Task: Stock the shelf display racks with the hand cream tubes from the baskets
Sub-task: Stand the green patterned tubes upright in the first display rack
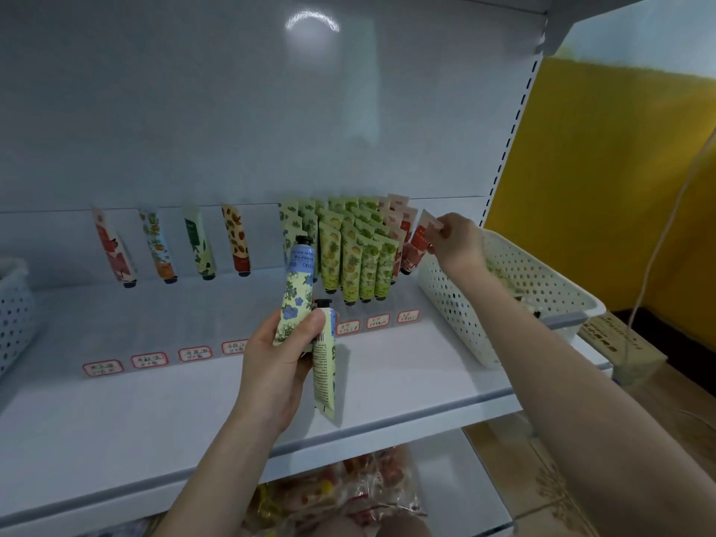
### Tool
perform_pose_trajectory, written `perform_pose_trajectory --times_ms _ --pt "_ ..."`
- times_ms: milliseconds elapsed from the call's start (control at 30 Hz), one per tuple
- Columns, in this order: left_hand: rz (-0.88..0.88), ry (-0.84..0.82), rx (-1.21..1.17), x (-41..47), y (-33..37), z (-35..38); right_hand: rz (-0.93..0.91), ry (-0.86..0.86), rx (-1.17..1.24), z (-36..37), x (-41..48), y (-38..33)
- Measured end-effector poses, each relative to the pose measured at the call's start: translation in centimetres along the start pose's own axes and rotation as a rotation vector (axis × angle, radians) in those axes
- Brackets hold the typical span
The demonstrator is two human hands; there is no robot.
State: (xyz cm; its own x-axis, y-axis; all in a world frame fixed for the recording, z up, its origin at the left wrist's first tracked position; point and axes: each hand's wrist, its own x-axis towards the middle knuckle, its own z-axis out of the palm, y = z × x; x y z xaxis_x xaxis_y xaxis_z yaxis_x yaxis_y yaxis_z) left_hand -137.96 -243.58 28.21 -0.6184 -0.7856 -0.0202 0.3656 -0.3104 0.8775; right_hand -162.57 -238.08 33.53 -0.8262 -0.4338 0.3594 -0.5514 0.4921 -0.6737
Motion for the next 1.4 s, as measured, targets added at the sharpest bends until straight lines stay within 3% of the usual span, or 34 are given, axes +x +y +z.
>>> perform_pose_trajectory --times_ms 700,1400 --pt "-0.011 -0.011 0.016 0.8 -1.1 0.1 -0.059 -0.089 -0.179 1.5 1.6 -0.1" --pt "-0.012 -0.019 0.019 0.8 -0.8 0.2 0.036 -0.187 -0.004 1.0 0.8 0.5"
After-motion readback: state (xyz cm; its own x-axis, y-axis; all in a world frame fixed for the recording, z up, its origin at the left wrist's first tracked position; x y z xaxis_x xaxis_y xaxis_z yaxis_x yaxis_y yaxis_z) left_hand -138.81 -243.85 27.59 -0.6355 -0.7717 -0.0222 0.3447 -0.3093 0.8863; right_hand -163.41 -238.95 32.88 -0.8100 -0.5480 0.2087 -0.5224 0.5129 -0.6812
